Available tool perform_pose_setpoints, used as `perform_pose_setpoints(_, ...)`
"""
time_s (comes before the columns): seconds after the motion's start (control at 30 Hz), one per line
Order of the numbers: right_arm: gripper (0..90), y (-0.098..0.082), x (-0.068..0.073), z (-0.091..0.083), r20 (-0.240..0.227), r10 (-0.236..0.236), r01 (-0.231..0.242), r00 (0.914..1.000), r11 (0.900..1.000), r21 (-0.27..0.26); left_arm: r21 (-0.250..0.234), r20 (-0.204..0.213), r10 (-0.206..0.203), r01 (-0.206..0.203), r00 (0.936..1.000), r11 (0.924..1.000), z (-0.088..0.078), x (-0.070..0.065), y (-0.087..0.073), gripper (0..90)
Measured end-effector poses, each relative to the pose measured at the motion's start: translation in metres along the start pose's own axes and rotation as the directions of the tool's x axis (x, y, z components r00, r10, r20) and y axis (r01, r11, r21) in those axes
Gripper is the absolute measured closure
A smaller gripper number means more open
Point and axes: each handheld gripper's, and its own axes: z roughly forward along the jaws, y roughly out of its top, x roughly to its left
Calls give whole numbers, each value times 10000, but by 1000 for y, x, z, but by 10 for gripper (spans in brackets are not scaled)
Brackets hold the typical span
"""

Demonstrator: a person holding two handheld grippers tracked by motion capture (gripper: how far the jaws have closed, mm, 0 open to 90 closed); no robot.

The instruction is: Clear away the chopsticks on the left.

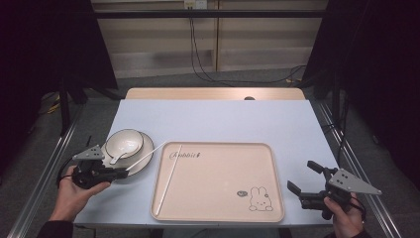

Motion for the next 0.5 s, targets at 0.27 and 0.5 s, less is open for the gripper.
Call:
perform_pose_setpoints(0.27, 30, 0, 0, 0, -27, -46, 46, 10000, 10000, -53, -432, -191, -476, 467, 9987, 9980, -8, -17, -4, 844)
perform_pose_setpoints(0.5, 22, 1, 0, 0, 26, -119, 119, 9999, 9999, -62, -924, -386, -926, 887, 9950, 9918, -15, -32, -6, 845)
